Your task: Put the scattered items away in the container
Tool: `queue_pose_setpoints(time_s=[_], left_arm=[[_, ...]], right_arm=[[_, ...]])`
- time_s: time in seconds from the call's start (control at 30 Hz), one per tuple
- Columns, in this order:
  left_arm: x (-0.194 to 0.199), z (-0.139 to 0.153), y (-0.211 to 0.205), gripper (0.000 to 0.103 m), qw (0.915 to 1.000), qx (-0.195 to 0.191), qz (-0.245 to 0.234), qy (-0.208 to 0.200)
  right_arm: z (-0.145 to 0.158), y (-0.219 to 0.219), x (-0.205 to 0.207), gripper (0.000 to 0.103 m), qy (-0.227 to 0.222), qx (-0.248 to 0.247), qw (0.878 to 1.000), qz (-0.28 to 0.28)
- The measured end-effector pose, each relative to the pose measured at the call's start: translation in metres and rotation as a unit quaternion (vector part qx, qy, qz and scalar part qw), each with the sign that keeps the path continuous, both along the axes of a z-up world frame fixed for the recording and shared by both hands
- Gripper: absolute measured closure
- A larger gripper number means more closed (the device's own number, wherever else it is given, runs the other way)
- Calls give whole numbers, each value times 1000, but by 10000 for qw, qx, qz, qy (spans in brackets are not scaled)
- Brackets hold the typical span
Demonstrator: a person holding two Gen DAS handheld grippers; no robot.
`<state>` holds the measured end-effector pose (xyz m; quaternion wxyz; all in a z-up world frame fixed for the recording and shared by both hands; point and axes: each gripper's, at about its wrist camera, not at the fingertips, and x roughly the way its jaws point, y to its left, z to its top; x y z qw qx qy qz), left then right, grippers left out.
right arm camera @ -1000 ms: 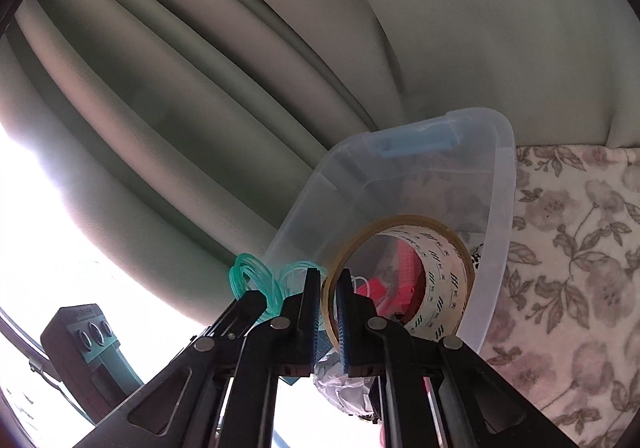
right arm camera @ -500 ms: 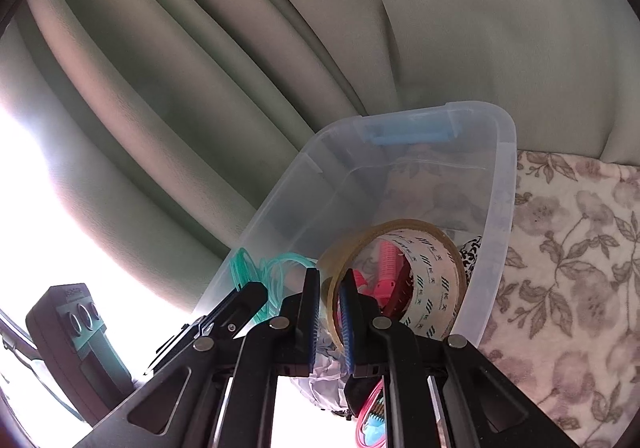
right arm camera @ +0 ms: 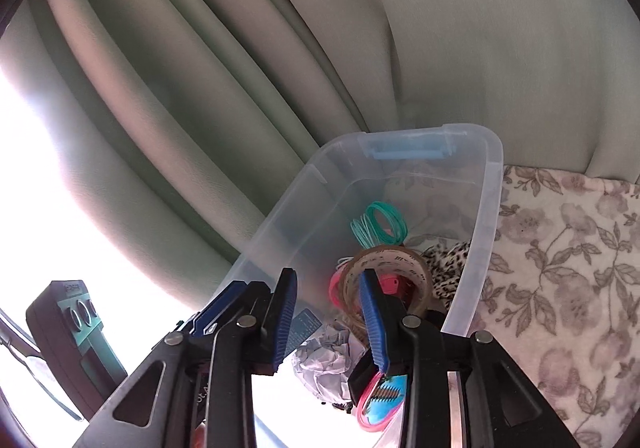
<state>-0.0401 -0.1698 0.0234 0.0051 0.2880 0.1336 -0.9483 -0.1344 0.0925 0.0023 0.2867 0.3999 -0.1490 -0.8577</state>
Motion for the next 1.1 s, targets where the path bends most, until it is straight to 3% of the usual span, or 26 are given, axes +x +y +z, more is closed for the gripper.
queue_pose_setpoints(time_s=[0.03, 0.1, 0.13, 0.27, 0.67, 0.8, 1.1], left_arm=[[3, -3, 3, 74, 10000, 5, -9, 16], [-37, -44, 42, 74, 10000, 12, -31, 38], [-44, -47, 43, 74, 10000, 18, -41, 45], [-20, -27, 40, 66, 10000, 62, -68, 35], [-5, -38, 38, 49, 9997, 99, -86, -229], [-2, -37, 38, 44, 9995, 21, -29, -306], [-2, -37, 41, 36, 9988, -212, 134, -432]], right_arm=[[2, -1, 2, 67, 18, 20, 10000, 20], [6, -5, 8, 67, 55, 77, 9999, 66], [8, -6, 12, 67, 69, 119, 9999, 83], [14, -6, 28, 67, 7, 222, 9997, 68], [4, -19, 41, 64, -58, 985, 9947, -277], [1, -18, 48, 61, -116, 1021, 9943, -287], [-4, -16, 52, 43, -103, 1239, 9913, -430]])
